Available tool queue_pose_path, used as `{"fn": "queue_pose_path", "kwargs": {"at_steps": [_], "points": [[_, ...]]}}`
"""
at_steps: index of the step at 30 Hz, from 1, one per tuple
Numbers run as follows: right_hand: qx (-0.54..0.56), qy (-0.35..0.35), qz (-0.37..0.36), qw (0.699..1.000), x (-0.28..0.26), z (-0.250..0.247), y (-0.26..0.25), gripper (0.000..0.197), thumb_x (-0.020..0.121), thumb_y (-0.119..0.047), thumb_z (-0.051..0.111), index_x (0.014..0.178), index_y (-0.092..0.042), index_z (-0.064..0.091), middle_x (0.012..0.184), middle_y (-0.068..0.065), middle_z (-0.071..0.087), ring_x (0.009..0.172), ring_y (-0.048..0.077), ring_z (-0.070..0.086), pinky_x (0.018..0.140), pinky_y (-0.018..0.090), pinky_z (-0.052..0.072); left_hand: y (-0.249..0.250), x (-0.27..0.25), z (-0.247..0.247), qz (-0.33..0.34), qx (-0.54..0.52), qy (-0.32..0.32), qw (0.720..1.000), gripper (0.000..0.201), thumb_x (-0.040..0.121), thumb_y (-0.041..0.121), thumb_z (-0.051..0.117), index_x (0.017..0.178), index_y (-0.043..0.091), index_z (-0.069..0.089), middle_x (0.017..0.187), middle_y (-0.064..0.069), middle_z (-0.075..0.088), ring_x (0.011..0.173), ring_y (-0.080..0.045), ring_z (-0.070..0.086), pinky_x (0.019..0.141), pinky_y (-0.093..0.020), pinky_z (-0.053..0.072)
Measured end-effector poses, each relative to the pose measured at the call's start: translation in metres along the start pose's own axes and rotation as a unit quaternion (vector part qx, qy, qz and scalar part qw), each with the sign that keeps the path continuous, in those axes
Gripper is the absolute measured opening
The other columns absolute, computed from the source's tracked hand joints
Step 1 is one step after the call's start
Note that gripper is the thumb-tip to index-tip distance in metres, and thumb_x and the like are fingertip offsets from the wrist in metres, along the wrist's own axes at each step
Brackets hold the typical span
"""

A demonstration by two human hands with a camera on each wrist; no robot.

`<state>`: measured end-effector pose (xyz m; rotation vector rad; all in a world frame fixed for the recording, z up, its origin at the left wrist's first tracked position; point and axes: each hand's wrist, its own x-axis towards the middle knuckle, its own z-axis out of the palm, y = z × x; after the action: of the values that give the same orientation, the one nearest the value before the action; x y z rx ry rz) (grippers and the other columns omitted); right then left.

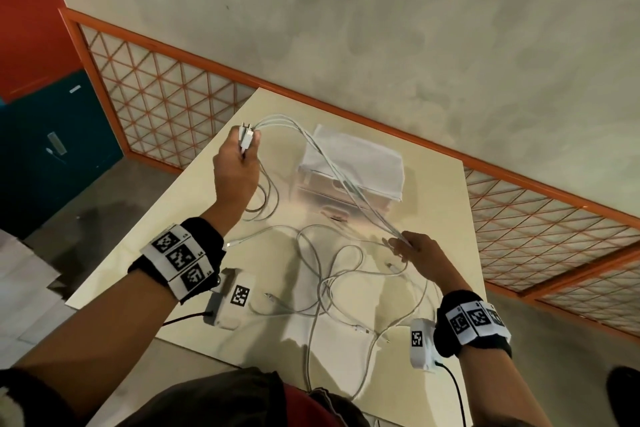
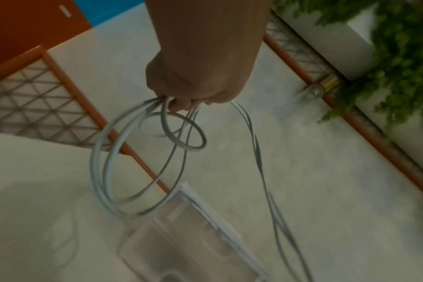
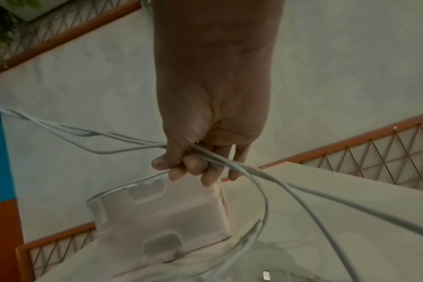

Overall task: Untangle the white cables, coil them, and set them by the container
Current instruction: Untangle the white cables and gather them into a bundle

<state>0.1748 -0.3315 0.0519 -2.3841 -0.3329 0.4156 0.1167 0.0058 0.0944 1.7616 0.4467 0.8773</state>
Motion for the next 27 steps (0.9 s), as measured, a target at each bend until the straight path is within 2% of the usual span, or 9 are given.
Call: {"fn": "queue_pose_path", "kwargs": {"at_steps": [3,5,8,10,14,16,19,23,27], "points": [[0.009,0.04,0.003,0.999,0.001,-0.004,-0.002,0.028,0.093,-0.026,0.058,0.069,-0.011,0.054,0.053,-0.005,0.042,0.052,0.011,0.039,0.054,0.022,0.03,-0.012,-0.009,0.0,-0.019,0.068,-0.008,0.997,0.032,0.098,0.031,0.045,0.089,0.001,0.051,0.067,-0.003,0.051,0.074,-0.033,0.056,0.067,-0.037,0.041],[0.021,0.062,-0.001,0.998,0.004,-0.009,-0.003,0.029,0.09,-0.025,0.063,0.068,-0.014,0.046,0.055,-0.007,0.039,0.053,0.009,0.036,0.054,0.021,0.029,-0.019,-0.014,-0.002,-0.038,0.094,-0.002,0.995,0.034,0.098,0.03,0.044,0.095,-0.003,0.051,0.081,-0.019,0.059,0.085,-0.04,0.057,0.07,-0.039,0.041],[0.006,0.094,-0.016,0.995,0.006,-0.022,-0.005,0.019,0.09,-0.018,0.062,0.077,-0.015,0.048,0.061,-0.007,0.045,0.057,0.01,0.041,0.062,0.029,0.032,-0.028,-0.017,-0.007,-0.073,0.111,0.012,0.991,0.038,0.098,0.031,0.044,0.098,-0.006,0.052,0.092,-0.027,0.062,0.091,-0.042,0.057,0.072,-0.041,0.042],[-0.019,0.128,-0.023,0.991,0.004,-0.033,-0.009,0.013,0.09,-0.019,0.062,0.082,-0.012,0.054,0.064,-0.005,0.051,0.058,0.012,0.045,0.058,0.031,0.034,-0.035,-0.014,-0.011,-0.095,0.107,0.028,0.989,0.04,0.097,0.032,0.044,0.099,-0.006,0.054,0.092,-0.028,0.063,0.091,-0.042,0.059,0.075,-0.045,0.046],[-0.045,0.168,0.008,0.985,0.001,-0.044,-0.011,0.034,0.087,-0.036,0.065,0.069,-0.008,0.06,0.061,0.005,0.057,0.06,0.022,0.051,0.053,0.027,0.035,-0.04,-0.012,-0.019,-0.124,0.104,0.054,0.985,0.039,0.097,0.032,0.043,0.103,-0.004,0.055,0.097,-0.027,0.063,0.095,-0.043,0.058,0.078,-0.048,0.048],[-0.029,0.149,0.019,0.988,0.001,-0.039,-0.01,0.037,0.087,-0.038,0.064,0.067,-0.007,0.056,0.06,0.006,0.055,0.061,0.024,0.05,0.054,0.03,0.035,-0.038,-0.015,-0.019,-0.135,0.126,0.041,0.982,0.037,0.098,0.031,0.043,0.104,-0.004,0.054,0.102,-0.025,0.062,0.098,-0.042,0.057,0.078,-0.045,0.046],[0.019,0.13,0.019,0.991,0.001,-0.028,-0.013,0.039,0.086,-0.036,0.066,0.063,-0.012,0.045,0.056,0.0,0.043,0.056,0.018,0.04,0.056,0.031,0.031,-0.036,-0.024,-0.015,-0.148,0.164,0.011,0.975,0.037,0.098,0.032,0.041,0.103,-0.004,0.05,0.107,-0.026,0.06,0.103,-0.042,0.054,0.073,-0.041,0.04],[0.087,0.128,-0.012,0.988,0.004,-0.024,-0.023,0.046,0.096,-0.046,0.044,0.08,-0.005,0.06,0.059,-0.004,0.041,0.057,0.014,0.038,0.058,0.029,0.03,-0.041,-0.034,-0.007,-0.134,0.174,-0.039,0.975,0.033,0.097,0.03,0.044,0.096,-0.002,0.05,0.102,-0.026,0.062,0.098,-0.044,0.056,0.068,-0.036,0.034],[0.074,0.148,-0.06,0.984,0.012,-0.023,-0.03,0.037,0.102,-0.03,0.036,0.088,-0.004,0.059,0.067,-0.009,0.047,0.063,0.013,0.043,0.059,0.026,0.033,-0.041,-0.04,0.003,-0.086,0.173,-0.084,0.978,0.032,0.096,0.031,0.047,0.093,-0.001,0.05,0.093,-0.025,0.064,0.092,-0.046,0.057,0.067,-0.037,0.034]]}}
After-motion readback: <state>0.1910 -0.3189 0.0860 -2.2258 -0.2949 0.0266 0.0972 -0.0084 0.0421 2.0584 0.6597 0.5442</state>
